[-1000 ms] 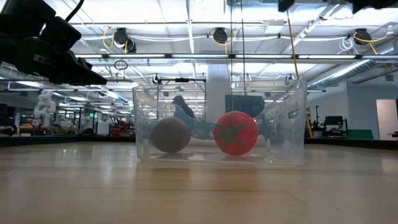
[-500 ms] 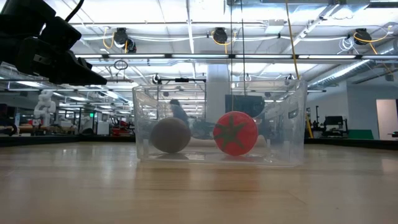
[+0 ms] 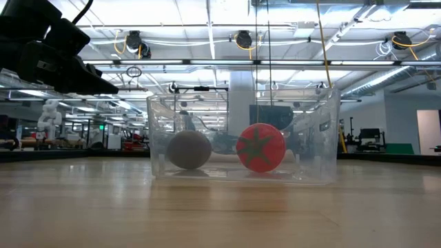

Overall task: Pick and placing Produce into tupperware
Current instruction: Put the green corn into the transparent bin

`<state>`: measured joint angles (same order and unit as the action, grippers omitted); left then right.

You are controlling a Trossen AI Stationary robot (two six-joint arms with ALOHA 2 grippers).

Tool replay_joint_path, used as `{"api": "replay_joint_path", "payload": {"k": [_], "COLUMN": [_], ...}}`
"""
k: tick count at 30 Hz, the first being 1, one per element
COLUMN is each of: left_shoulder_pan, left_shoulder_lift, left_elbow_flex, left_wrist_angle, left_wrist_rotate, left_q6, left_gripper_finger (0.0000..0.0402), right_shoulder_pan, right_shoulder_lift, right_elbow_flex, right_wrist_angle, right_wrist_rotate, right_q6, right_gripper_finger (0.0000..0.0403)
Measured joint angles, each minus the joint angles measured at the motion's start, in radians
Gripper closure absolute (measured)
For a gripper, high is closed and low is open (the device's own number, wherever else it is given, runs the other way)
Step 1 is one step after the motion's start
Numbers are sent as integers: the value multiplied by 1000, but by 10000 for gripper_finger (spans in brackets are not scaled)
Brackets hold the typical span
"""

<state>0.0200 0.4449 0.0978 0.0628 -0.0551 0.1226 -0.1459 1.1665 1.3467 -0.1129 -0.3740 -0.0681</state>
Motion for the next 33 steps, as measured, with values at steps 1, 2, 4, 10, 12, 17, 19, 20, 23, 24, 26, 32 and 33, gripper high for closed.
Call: {"api": "replay_joint_path", "payload": {"k": [1, 2, 4, 10, 12, 17, 19, 20, 23, 24, 26, 32, 33], "left_shoulder_pan": [0, 0, 0, 0, 0, 0, 0, 0, 0, 0, 0, 0, 0], "left_shoulder_lift": [0, 0, 0, 0, 0, 0, 0, 0, 0, 0, 0, 0, 0], "left_elbow_flex": [0, 0, 0, 0, 0, 0, 0, 0, 0, 0, 0, 0, 0], "left_wrist_angle": [0, 0, 0, 0, 0, 0, 0, 0, 0, 0, 0, 0, 0], "left_wrist_rotate": [0, 0, 0, -2, -2, -2, -2, -2, -2, -2, -2, -6, -6], "left_q6": [0, 0, 0, 0, 0, 0, 0, 0, 0, 1, 2, 2, 4], "left_gripper_finger": [373, 373, 373, 373, 373, 373, 373, 373, 373, 373, 373, 373, 373], "right_shoulder_pan": [-6, -12, -22, -30, -40, -76, -89, -91, -97, -97, -98, -103, -103], "right_shoulder_lift": [10, 22, 44, 79, 80, 80, 80, 80, 81, 89, 101, 165, 182], "right_elbow_flex": [17, 35, 56, 57, 57, 57, 57, 57, 57, 57, 58, 59, 69], "right_wrist_angle": [-33, -58, -89, -91, -86, -86, -86, -87, -111, -118, -152, -283, -321], "right_wrist_rotate": [0, 0, 0, 0, -2, -9, -29, -36, -55, -72, -97, -100, -100], "right_q6": [-1, 0, -1, -10, -18, -19, -9, -3, 2, 2, 3, 0, -3], "right_gripper_finger": [202, 202, 202, 198, 198, 197, 197, 196, 196, 196, 196, 196, 196]}}
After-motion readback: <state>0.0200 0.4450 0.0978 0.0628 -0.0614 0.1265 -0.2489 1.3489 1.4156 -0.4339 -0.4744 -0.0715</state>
